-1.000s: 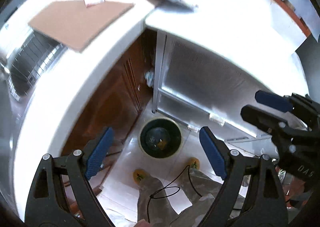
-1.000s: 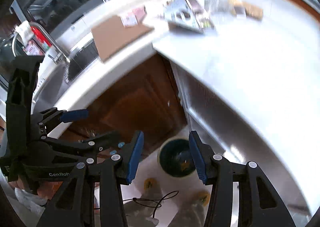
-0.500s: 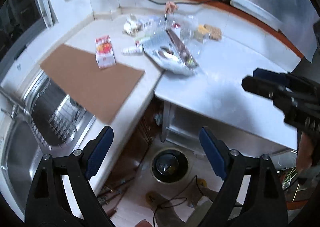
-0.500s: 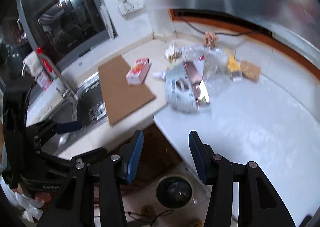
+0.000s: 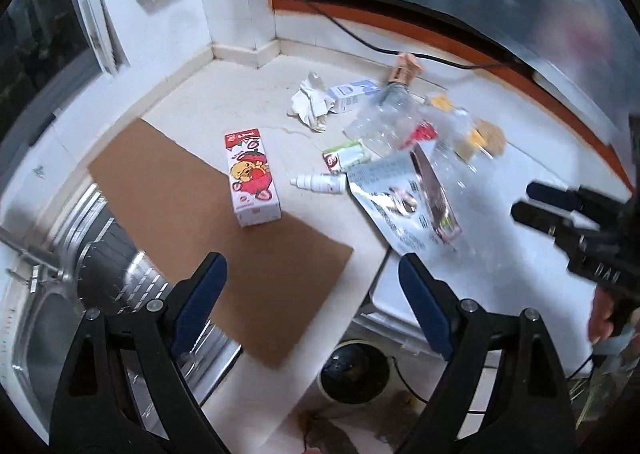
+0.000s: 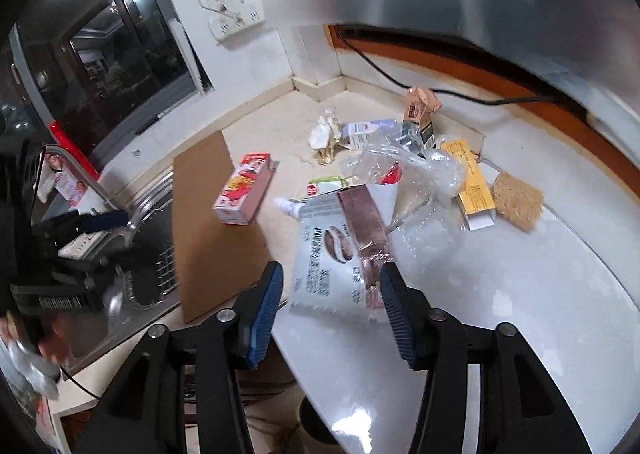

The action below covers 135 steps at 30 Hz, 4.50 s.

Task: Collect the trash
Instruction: 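Grasp the pink B.Duck carton with the left tool while the right tool grasps the brown-strip sachet, then carry the carton and sachet down over the trash bin, then open both tools to drop the carton and sachet into the bin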

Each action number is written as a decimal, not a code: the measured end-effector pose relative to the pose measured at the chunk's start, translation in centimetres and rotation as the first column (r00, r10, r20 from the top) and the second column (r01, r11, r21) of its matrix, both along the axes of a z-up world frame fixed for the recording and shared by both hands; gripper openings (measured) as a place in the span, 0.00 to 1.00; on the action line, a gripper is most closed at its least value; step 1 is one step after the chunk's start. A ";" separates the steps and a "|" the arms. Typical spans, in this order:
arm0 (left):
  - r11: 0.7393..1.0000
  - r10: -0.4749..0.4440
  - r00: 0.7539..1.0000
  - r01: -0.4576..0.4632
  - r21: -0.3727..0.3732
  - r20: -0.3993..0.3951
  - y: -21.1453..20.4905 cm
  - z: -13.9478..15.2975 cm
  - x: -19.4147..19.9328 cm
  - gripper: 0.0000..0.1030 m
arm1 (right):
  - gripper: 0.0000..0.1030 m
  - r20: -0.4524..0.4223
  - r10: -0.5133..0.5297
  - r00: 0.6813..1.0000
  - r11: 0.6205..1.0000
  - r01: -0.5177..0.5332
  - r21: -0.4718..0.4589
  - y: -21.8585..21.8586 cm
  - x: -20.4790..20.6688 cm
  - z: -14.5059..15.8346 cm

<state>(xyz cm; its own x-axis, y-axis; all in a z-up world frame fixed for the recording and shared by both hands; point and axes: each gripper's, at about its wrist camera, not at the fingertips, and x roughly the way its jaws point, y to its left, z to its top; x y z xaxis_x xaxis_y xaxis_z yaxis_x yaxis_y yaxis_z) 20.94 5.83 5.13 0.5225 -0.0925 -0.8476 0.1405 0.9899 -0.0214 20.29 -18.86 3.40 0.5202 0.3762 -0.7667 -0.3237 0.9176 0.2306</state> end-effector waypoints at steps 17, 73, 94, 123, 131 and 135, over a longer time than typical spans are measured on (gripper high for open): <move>0.983 0.168 0.967 -0.180 -0.047 -0.191 5.4 -10.8 14.5 0.83 | 0.53 -0.099 0.015 0.995 1.000 -0.017 -0.020 2.5 8.8 -10.9; 0.977 0.159 0.983 -0.170 -0.131 -0.090 4.4 -3.3 -3.0 0.49 | 0.31 0.108 0.074 0.991 0.995 -0.066 -0.070 3.0 -9.8 0.5; 0.999 -0.026 0.997 0.027 -0.019 0.073 -3.6 -6.9 -25.5 0.50 | 0.31 0.072 -0.015 0.997 0.993 0.023 -0.115 1.3 -27.6 -4.2; 1.000 -0.017 0.972 0.018 0.004 -0.233 -3.9 -35.8 -26.4 0.50 | 0.31 -0.219 -0.095 0.971 0.965 0.035 -0.260 2.3 -27.8 -37.0; 1.000 0.001 0.944 -0.007 -0.017 -0.330 -3.6 -48.3 -23.8 0.50 | 0.31 -0.279 -0.095 0.955 0.952 0.005 -0.307 3.0 -25.9 -50.1; 1.000 -0.011 0.924 0.007 -0.012 -0.381 -4.2 -55.3 -23.7 0.50 | 0.31 -0.315 -0.091 0.945 0.947 -0.015 -0.320 3.3 -25.0 -57.1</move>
<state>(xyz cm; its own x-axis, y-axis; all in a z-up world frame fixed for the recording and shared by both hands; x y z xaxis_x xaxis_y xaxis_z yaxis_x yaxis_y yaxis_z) -2.71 1.62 -50.12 0.1589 -0.1052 -0.9817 0.1291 0.9880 -0.0849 -4.72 -15.54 -53.70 0.2342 0.0736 -0.9694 -0.2441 0.9696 0.0146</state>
